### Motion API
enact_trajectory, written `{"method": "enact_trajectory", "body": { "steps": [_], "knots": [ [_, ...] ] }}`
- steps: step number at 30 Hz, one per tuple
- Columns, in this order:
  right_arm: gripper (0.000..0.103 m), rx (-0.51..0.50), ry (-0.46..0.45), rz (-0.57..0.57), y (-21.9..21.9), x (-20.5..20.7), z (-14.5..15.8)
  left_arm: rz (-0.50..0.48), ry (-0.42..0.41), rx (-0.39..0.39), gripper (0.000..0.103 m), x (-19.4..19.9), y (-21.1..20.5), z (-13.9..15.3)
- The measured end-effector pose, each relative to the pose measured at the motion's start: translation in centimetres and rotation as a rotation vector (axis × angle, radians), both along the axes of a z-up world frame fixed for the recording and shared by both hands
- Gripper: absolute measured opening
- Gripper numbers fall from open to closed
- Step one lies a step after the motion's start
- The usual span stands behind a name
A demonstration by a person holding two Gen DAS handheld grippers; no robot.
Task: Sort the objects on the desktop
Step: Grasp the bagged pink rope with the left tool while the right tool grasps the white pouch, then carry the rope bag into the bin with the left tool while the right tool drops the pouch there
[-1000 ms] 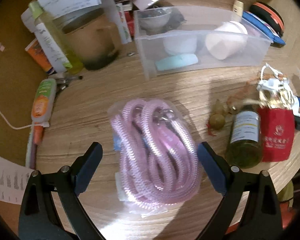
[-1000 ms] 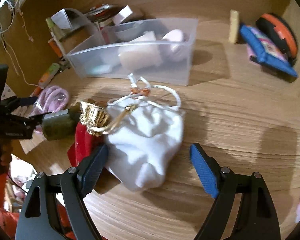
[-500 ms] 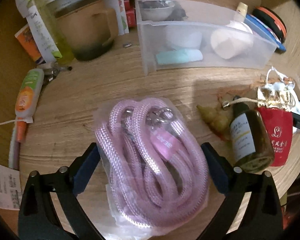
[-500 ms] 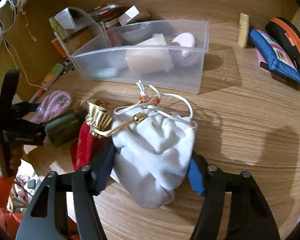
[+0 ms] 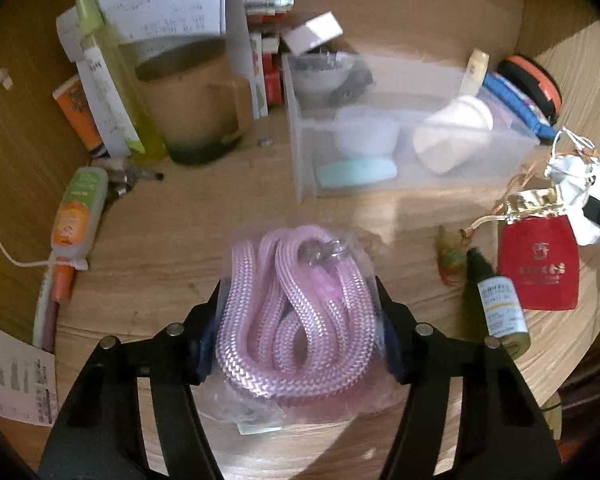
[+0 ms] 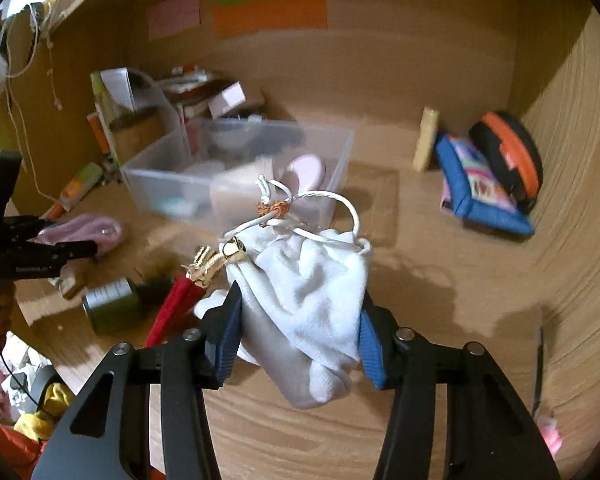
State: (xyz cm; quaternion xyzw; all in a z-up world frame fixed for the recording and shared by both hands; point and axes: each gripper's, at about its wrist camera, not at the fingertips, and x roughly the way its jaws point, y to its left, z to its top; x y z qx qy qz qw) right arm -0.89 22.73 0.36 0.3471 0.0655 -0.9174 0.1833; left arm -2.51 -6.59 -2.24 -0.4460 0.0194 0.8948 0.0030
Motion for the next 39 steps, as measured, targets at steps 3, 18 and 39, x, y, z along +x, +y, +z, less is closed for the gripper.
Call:
{"method": "enact_trajectory", "body": {
  "steps": [3,18,39],
  "knots": [
    [0.047,0.012,0.046,0.008,-0.6,0.0,1.0,0.004,0.027,0.013,0.062,-0.1,0.0,0.9],
    [0.047,0.001,0.158,0.091,-4.7,-1.3,3.9,-0.001,0.154,0.123,0.059,-0.6,-0.2,5.5],
    [0.047,-0.037,0.139,0.098,-6.3,-7.7,4.7,-0.053,0.201,0.170,0.059,-6.0,1.1,8.2]
  ]
}}
